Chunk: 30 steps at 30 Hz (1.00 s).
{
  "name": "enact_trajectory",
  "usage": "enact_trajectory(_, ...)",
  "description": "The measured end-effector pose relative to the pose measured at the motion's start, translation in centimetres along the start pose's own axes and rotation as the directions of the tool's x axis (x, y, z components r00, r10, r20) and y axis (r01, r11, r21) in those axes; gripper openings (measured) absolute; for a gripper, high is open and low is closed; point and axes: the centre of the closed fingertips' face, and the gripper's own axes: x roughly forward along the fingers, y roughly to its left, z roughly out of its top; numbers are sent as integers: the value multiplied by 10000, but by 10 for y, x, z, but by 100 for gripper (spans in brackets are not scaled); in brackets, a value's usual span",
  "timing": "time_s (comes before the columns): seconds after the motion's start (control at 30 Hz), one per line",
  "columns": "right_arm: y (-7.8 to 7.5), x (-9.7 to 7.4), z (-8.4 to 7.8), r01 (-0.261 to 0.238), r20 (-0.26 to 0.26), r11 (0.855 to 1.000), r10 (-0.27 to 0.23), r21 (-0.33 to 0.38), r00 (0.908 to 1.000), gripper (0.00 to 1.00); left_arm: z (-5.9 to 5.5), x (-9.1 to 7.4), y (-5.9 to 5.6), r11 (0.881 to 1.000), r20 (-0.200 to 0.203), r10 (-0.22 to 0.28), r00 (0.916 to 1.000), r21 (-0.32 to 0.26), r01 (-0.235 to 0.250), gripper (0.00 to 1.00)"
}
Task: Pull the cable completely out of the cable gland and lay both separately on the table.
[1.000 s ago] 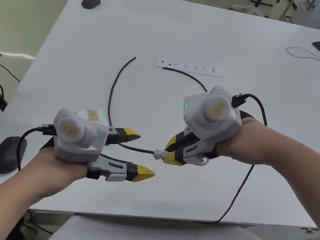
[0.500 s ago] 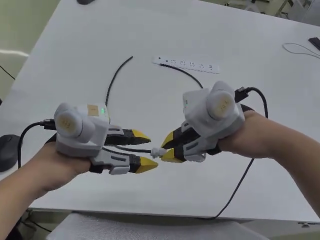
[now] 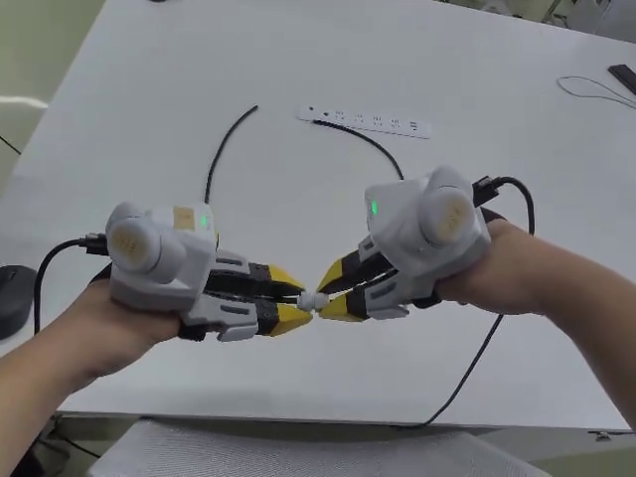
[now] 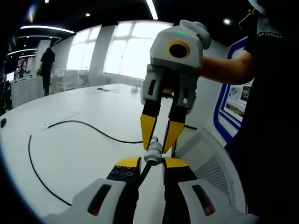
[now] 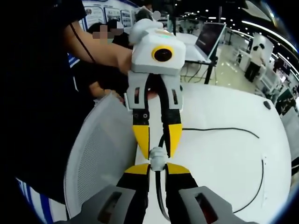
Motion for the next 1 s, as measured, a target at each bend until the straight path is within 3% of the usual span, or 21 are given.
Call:
enact_trajectory(0.23,3,1,-5,243,66,9982,-239,-554,9997,7,-1,4,-4,9996,-102,27,9999,276,-24,15)
enact_trajectory(0.57,0,-1,-6,560,475,9966,-532,-610,9975,8,1,7,-2,9999,-196,74,9998,135,-71,15)
enact_trajectory(0.7,-1,-3,-7,508,826,9986,-492,-172,9954,8,2,7,-2,9999,-203,63,9998,98,-61,14)
enact_trajectory(0.83,2,-4,-10,77,996,9975,-147,696,9949,9,5,8,-6,10000,-121,-89,9999,-38,89,14)
enact_trajectory(0.93,3,-8,-9,-483,1578,9817,190,1840,9873,18,7,9,-5,10000,-88,-30,10000,-23,30,14)
enact_trajectory(1.0,2,-13,-8,-918,2071,9661,412,2411,9775,18,8,10,-5,10000,-91,-2,10000,29,3,14)
